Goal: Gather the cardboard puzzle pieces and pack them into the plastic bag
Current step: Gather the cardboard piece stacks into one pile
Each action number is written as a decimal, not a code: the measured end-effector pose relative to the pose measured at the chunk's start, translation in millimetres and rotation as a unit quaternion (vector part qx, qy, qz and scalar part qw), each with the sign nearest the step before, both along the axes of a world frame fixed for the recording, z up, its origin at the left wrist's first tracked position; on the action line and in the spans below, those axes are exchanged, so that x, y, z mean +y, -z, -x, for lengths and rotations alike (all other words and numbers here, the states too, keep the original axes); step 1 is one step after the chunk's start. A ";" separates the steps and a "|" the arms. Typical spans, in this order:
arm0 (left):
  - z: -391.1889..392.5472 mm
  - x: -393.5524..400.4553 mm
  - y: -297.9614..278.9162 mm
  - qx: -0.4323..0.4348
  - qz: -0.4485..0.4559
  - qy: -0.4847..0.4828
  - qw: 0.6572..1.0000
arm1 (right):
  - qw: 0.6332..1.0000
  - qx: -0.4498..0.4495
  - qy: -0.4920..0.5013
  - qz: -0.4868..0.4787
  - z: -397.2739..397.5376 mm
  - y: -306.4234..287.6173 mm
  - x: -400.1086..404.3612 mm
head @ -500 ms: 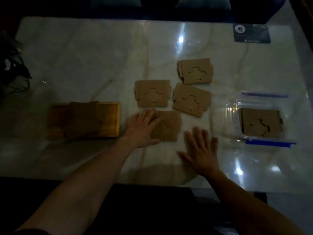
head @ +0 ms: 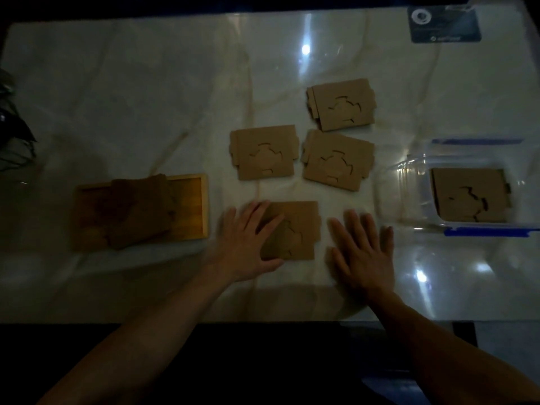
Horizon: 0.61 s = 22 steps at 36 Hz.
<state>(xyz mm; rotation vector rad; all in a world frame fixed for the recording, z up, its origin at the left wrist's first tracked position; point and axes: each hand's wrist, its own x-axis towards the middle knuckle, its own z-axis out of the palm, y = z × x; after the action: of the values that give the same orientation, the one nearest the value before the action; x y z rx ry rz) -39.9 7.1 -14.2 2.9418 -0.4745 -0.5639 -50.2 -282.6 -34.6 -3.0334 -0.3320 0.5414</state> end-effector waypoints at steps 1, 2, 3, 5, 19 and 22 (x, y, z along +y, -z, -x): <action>6.2 -0.9 0.6 -0.001 0.002 -0.002 1.000 | 1.000 0.001 0.001 -0.001 -0.2 -0.1 0.4; 12.7 -2.0 2.4 -0.005 0.007 -0.006 1.000 | 1.000 0.002 0.003 -0.002 -0.1 0.0 0.5; 19.0 -3.4 3.9 -0.008 0.013 -0.011 1.000 | 1.000 0.001 0.004 -0.004 0.0 0.7 0.6; 30.4 -5.6 7.9 -0.014 0.027 -0.024 0.999 | 1.000 0.000 0.007 -0.004 0.6 2.4 -0.2; 57.2 -3.8 18.9 -0.041 0.038 -0.021 0.998 | 1.000 -0.010 0.010 -0.005 1.6 3.9 -1.4; 54.3 -2.9 12.4 -0.059 0.053 -0.013 0.997 | 1.000 -0.010 0.010 -0.002 0.8 4.2 -2.1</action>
<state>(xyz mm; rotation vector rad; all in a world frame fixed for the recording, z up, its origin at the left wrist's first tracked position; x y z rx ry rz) -94.2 4.2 -26.7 2.8850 -0.4629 -0.3519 -51.0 -284.6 -38.9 -3.0360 -0.3026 0.5079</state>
